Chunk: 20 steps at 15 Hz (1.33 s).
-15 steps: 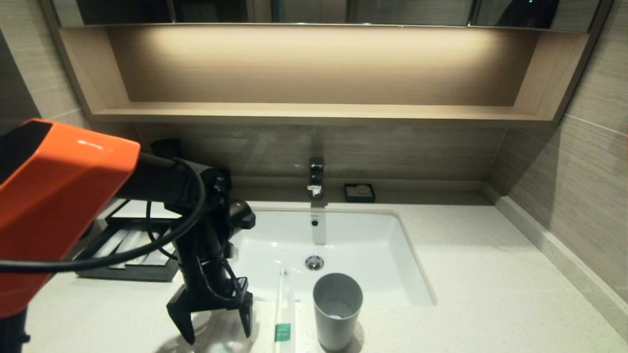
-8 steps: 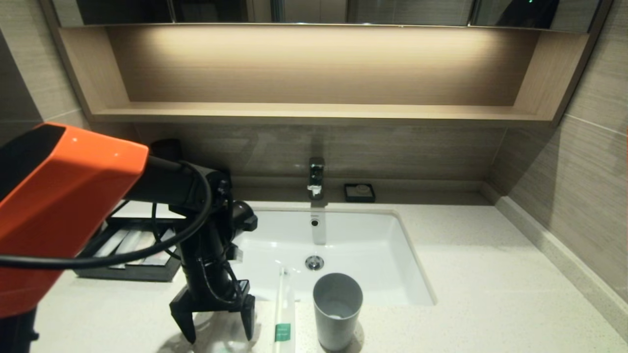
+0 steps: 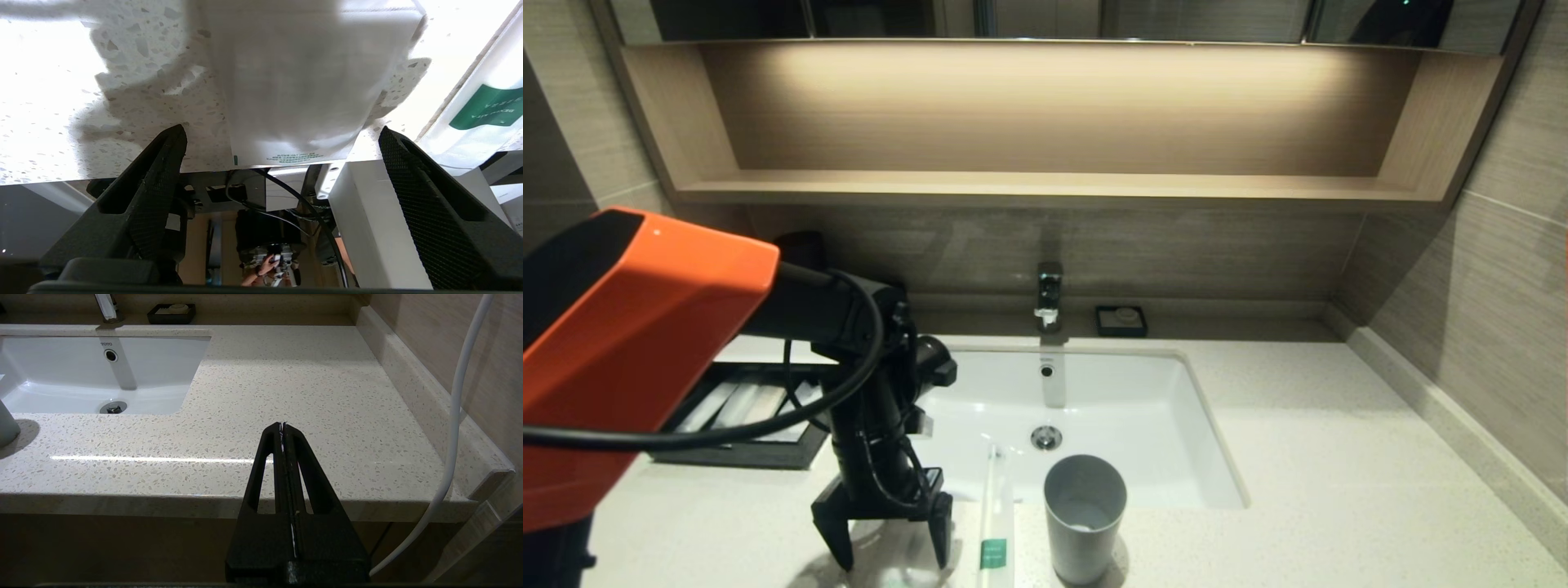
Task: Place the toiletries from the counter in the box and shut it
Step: Pick up the bathroom toiletry
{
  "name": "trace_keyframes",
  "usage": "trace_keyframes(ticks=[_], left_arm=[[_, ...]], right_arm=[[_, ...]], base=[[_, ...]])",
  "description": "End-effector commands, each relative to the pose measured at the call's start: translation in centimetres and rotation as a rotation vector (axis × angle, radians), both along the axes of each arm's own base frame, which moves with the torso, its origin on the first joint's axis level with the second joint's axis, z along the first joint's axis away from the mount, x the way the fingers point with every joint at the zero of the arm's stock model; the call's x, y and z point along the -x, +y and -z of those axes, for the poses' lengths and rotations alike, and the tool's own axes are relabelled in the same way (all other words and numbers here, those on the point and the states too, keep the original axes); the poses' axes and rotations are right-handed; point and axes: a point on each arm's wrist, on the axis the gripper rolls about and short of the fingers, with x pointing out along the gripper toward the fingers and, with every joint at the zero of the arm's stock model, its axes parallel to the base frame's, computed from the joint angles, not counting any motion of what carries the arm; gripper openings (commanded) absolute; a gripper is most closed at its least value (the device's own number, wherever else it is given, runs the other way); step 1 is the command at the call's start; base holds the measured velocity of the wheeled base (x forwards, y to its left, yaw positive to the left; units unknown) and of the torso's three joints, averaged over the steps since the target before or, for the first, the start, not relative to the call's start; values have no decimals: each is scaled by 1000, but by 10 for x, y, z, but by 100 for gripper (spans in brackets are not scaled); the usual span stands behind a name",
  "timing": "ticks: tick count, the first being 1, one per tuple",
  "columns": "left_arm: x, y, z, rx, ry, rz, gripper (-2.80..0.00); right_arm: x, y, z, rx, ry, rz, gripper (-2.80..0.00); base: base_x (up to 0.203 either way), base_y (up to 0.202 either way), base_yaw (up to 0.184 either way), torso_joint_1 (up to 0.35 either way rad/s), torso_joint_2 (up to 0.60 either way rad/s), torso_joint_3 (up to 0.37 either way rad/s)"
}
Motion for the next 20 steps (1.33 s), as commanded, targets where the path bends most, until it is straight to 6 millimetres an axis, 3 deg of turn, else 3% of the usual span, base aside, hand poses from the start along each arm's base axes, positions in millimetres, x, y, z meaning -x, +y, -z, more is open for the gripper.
trace_keyframes(ticks=[1,19,20], left_arm=[[0,-1,3,-18,9,5,0],[1,-8,4,-43,-9,33,0],[1,-8,4,-43,-10,33,-82]], right_arm=[[0,0,0,0,0,-1,-280],[0,0,0,0,0,-1,-280],[0,0,0,0,0,-1,-280]], base=[[0,0,0,0,0,0],[0,0,0,0,0,0],[0,0,0,0,0,0]])
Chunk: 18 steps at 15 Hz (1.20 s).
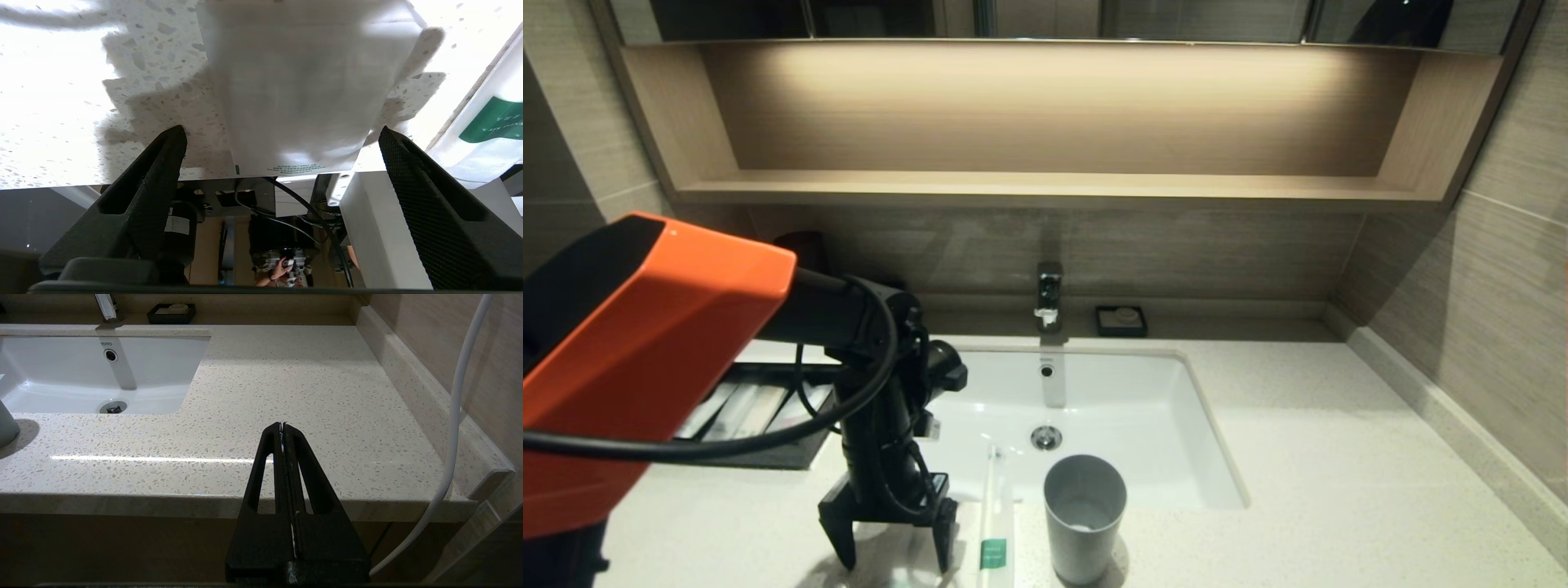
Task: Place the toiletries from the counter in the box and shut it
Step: Pick up the bathroom toiletry
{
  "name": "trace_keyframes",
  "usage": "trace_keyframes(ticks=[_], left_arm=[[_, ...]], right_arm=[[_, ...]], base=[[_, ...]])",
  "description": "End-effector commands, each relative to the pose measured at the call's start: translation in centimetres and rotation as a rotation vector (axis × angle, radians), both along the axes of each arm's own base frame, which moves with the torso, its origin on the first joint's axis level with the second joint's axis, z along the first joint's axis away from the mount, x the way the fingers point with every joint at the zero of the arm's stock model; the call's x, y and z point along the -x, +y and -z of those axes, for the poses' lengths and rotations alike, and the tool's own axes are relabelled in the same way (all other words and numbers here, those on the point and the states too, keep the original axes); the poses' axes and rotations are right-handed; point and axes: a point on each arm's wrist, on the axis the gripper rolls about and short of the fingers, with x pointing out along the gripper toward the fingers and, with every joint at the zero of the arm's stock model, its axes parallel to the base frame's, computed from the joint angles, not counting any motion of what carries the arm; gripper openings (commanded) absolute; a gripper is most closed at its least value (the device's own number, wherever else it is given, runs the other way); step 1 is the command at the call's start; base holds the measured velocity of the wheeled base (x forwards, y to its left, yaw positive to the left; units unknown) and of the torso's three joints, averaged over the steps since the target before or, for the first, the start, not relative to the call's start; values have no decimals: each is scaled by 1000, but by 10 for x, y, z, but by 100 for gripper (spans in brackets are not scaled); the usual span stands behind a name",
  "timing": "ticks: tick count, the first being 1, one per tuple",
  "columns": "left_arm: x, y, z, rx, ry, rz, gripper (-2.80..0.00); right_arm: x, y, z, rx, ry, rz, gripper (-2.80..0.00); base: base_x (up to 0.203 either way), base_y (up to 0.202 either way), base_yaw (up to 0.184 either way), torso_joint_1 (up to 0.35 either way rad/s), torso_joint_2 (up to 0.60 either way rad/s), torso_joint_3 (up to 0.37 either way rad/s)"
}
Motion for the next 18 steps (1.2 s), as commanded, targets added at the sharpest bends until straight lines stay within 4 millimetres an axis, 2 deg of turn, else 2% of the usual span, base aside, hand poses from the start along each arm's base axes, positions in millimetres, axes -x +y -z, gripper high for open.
trace_keyframes(ticks=[1,8,12,14,18], left_arm=[[1,0,0,-2,7,-3,-280],[1,1,-2,-1,2,-4,-280],[4,5,-11,1,-7,-9,-280],[6,11,-21,8,-33,-22,-280],[-2,41,-44,5,-81,-113,-280]], right_arm=[[0,0,0,0,0,0,-280],[0,0,0,0,0,0,-280],[0,0,0,0,0,0,-280],[0,0,0,0,0,0,-280],[0,0,0,0,0,0,-280]], base=[[0,0,0,0,0,0],[0,0,0,0,0,0],[0,0,0,0,0,0],[0,0,0,0,0,0],[0,0,0,0,0,0]])
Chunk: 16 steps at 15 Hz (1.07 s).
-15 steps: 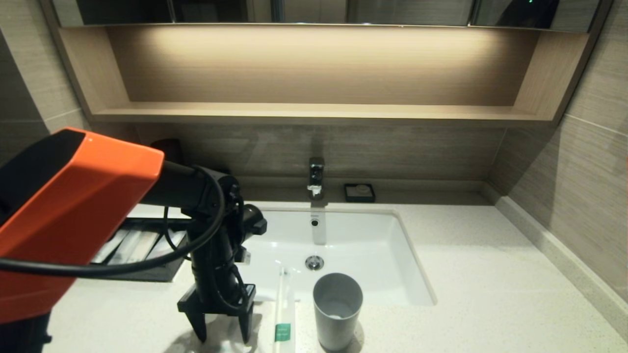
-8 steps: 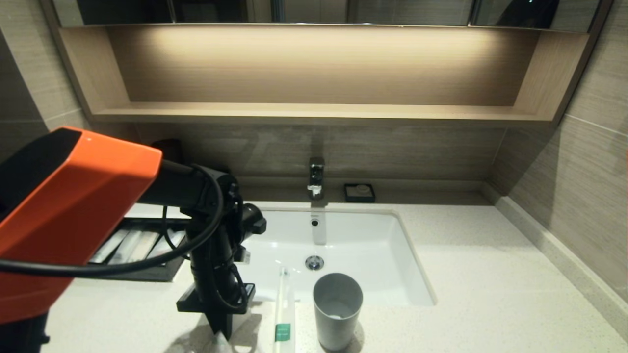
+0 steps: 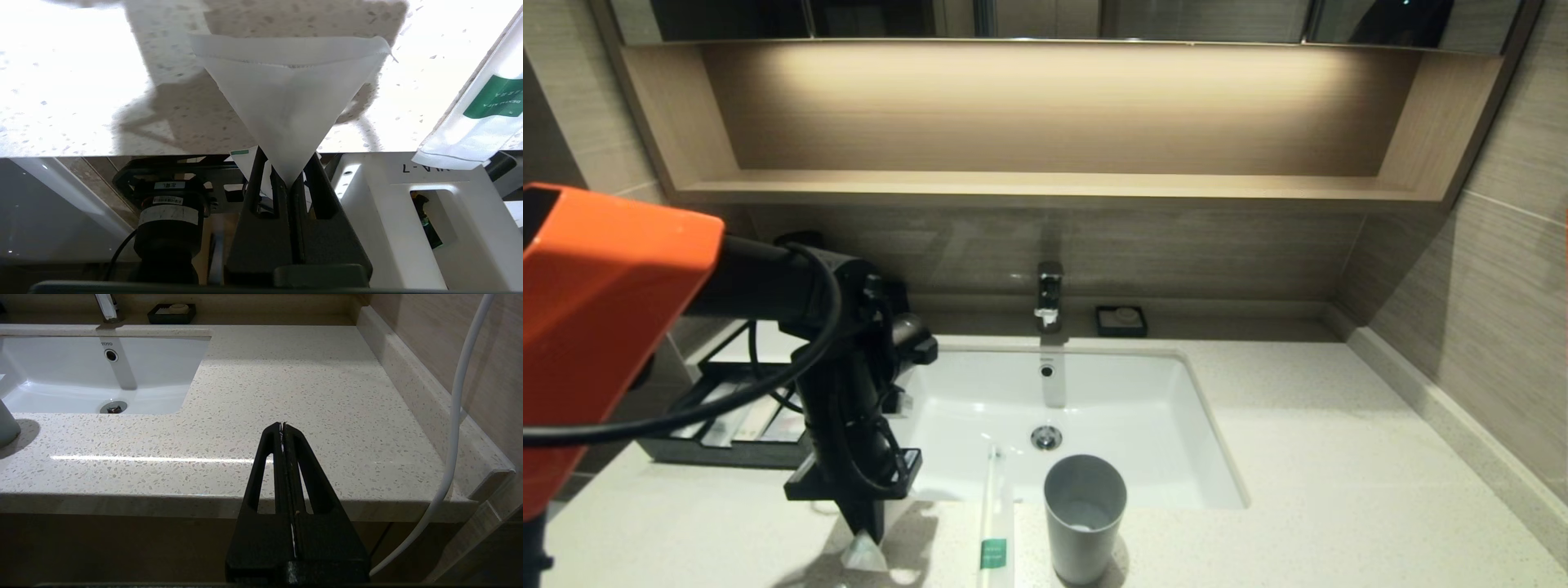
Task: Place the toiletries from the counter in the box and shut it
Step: Pick up the bathroom toiletry, then place the bathroom toiletry into the drawer
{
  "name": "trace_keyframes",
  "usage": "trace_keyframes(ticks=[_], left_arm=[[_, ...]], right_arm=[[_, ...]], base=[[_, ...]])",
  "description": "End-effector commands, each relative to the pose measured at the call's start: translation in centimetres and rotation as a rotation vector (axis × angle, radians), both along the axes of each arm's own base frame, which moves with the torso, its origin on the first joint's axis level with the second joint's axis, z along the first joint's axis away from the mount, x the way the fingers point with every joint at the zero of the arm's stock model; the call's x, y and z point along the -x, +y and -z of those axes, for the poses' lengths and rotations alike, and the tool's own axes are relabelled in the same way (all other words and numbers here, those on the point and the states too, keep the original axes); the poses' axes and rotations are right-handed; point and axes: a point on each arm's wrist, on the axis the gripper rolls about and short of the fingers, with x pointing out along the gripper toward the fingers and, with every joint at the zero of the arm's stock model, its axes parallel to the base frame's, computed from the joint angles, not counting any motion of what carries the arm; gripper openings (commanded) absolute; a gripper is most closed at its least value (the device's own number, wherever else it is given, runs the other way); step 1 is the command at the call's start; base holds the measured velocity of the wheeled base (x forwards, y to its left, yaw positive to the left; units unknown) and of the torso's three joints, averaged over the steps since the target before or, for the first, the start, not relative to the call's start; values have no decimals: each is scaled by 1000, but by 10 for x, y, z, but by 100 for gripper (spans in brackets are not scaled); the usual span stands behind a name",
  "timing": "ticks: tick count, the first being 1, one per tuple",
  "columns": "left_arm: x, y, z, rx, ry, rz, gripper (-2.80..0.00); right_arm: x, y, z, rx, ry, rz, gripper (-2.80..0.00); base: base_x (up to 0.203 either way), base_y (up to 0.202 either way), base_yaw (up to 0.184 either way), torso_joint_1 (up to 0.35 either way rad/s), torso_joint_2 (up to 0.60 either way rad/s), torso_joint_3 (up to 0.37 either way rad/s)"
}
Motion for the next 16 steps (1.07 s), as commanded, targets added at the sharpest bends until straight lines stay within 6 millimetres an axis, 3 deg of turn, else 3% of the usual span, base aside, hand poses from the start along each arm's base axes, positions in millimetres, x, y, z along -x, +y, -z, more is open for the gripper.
trace_keyframes(ticks=[1,7,10,16], left_arm=[[-5,24,-21,14,-39,-77,-280],[-24,83,-67,23,-185,-271,-280],[-31,106,-76,-15,-255,-335,-280],[-48,129,-82,-87,-393,-401,-280]], right_arm=[[0,0,0,0,-1,0,-280],[0,0,0,0,-1,0,-280],[0,0,0,0,1,0,-280],[0,0,0,0,-1,0,-280]], base=[[0,0,0,0,0,0],[0,0,0,0,0,0],[0,0,0,0,0,0],[0,0,0,0,0,0]])
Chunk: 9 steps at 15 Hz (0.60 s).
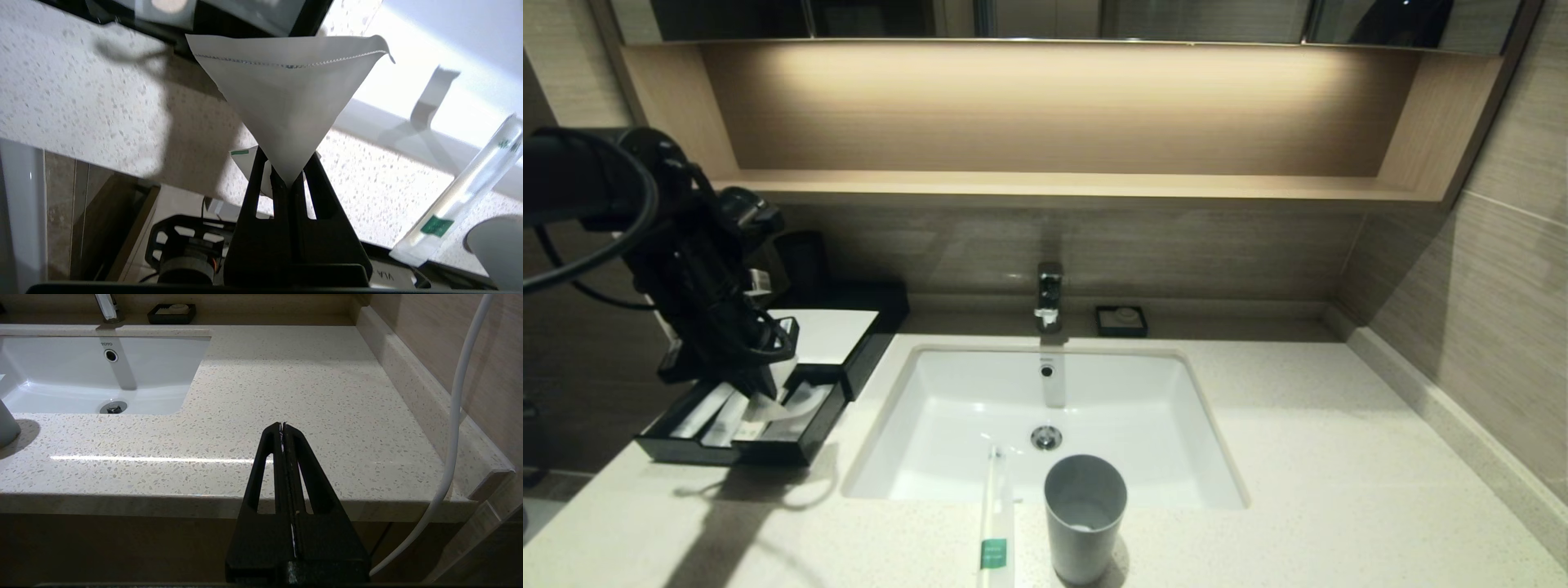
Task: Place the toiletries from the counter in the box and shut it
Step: Place the bathroom toiletry into the drawer
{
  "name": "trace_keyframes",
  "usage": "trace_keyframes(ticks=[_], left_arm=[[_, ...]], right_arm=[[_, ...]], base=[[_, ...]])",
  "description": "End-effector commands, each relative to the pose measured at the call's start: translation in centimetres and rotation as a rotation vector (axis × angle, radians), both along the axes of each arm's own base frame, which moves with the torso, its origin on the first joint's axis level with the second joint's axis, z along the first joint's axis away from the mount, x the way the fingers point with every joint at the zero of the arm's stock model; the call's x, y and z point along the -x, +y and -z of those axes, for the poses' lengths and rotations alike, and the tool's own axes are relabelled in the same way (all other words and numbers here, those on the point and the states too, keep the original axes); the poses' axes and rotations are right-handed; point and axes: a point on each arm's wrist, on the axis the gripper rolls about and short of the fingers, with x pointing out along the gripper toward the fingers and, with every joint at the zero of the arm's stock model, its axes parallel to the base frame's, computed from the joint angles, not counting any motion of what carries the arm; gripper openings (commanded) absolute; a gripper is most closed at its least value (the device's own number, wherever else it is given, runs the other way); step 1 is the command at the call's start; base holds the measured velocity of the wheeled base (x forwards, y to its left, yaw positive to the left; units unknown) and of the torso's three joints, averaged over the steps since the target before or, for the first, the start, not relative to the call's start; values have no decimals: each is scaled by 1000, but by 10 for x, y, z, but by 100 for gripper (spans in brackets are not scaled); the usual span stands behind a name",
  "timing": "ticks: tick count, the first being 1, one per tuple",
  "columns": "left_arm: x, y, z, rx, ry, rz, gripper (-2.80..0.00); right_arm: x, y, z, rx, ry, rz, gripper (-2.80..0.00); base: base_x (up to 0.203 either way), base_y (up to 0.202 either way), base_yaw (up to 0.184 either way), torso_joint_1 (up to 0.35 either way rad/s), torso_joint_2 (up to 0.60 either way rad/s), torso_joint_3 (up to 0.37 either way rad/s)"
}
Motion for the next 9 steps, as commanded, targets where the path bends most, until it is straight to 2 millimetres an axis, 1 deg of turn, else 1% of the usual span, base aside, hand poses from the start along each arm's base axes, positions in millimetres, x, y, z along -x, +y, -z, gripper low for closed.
trace_keyframes(ticks=[1,9], left_arm=[[-6,9,3,-15,-14,-30,-280],[-29,34,17,-31,-104,-98,-280]], right_arm=[[0,0,0,0,1,0,-280],[0,0,0,0,0,0,-280]], base=[[0,0,0,0,0,0],[0,0,0,0,0,0]])
